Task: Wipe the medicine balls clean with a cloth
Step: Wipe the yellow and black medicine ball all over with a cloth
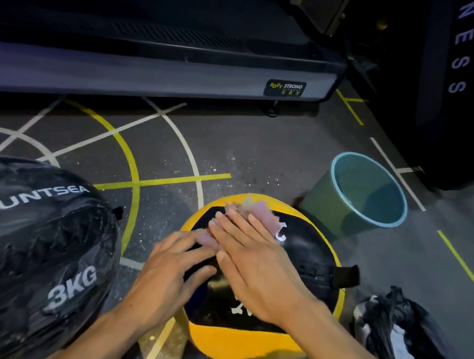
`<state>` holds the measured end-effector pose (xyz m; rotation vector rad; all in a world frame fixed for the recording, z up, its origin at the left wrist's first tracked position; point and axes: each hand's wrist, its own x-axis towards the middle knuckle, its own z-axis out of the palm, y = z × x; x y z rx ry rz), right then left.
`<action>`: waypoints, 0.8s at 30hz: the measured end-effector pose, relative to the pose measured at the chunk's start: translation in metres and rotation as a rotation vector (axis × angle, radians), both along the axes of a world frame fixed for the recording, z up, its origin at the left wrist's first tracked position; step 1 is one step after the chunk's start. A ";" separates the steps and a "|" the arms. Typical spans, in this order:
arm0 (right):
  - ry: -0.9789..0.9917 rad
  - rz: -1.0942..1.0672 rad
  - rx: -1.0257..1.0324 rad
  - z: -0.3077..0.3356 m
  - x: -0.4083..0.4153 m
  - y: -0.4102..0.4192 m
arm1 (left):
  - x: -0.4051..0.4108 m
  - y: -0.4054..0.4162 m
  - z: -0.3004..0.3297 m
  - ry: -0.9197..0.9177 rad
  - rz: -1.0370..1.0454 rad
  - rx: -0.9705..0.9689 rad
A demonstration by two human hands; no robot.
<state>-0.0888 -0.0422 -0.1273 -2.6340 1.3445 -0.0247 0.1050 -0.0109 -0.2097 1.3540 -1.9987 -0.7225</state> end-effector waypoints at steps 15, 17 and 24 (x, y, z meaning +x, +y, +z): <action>-0.077 -0.300 -0.117 0.001 -0.089 0.004 | -0.020 0.016 0.007 0.518 0.172 0.317; -0.181 -0.533 -0.109 0.002 -0.073 -0.011 | -0.026 0.014 0.009 0.562 0.166 0.344; -0.042 0.100 0.115 0.006 -0.031 -0.026 | -0.020 0.018 0.000 0.568 0.184 0.358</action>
